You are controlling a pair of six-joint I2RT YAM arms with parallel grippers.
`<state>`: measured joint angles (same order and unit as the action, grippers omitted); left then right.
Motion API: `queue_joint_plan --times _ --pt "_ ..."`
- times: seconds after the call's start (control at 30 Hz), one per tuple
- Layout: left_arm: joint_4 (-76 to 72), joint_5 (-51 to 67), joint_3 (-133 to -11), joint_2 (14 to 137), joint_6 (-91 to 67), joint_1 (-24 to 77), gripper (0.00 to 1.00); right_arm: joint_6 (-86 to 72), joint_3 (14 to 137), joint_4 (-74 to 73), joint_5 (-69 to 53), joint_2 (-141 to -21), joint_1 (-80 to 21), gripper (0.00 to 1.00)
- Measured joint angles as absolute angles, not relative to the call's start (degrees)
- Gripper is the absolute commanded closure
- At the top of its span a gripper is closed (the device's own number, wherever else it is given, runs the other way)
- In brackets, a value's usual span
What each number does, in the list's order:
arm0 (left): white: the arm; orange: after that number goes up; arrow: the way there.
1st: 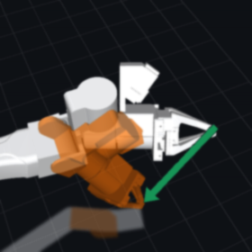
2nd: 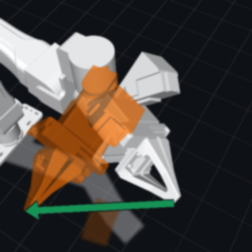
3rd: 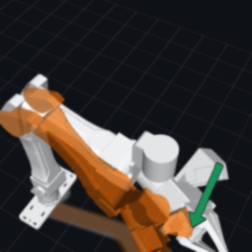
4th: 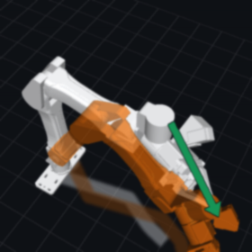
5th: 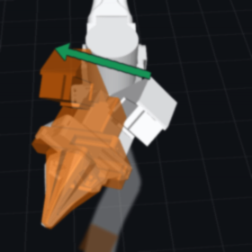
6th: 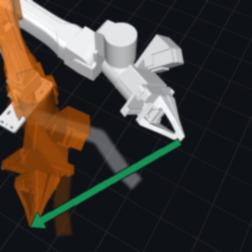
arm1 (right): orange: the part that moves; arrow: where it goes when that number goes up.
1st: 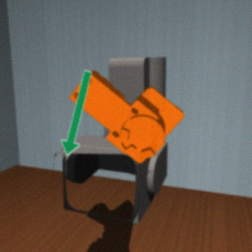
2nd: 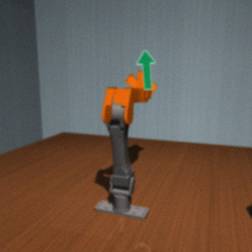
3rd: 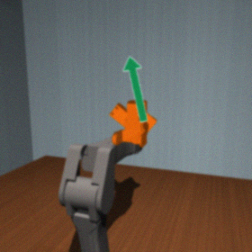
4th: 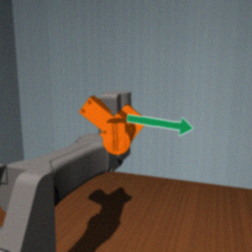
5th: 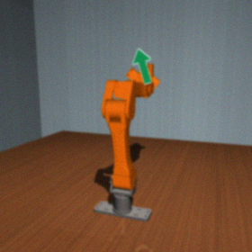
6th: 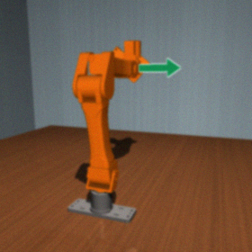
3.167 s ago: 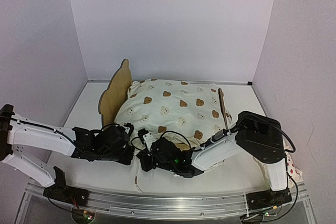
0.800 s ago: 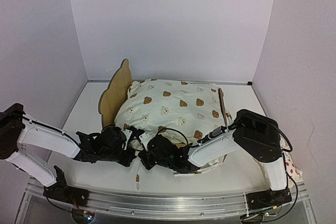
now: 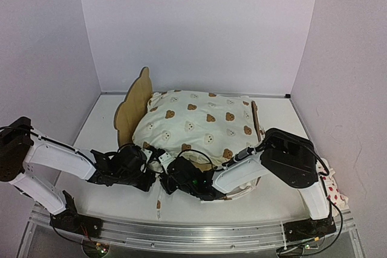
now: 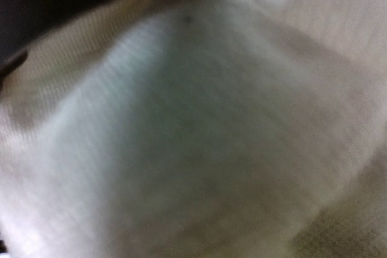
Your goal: Set up the pet bed
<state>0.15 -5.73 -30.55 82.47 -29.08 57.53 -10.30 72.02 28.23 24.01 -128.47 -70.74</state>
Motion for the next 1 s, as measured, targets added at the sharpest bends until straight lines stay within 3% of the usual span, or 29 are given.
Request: queue_joint_plan --times 0.33,1.0 --pt "0.0 -6.3 -30.7 83.1 -29.2 57.4 1.00 -10.6 72.4 27.4 23.1 -128.6 -70.7 0.76" --pt "-3.0 -4.2 -29.9 82.9 -26.8 56.3 1.00 -11.2 72.4 27.5 21.9 -128.6 -70.6 0.81"
